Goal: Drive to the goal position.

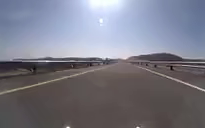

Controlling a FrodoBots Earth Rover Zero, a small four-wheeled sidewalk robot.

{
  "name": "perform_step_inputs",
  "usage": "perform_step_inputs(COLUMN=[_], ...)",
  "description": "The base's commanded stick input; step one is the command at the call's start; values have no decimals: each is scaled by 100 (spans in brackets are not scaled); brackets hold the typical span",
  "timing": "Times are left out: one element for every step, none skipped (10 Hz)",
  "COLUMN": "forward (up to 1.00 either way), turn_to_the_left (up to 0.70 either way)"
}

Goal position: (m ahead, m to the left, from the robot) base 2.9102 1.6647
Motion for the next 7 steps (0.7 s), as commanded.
perform_step_inputs(forward=[70,70,70,70,70,70,70], turn_to_the_left=[0,0,0,0,0,0,0])
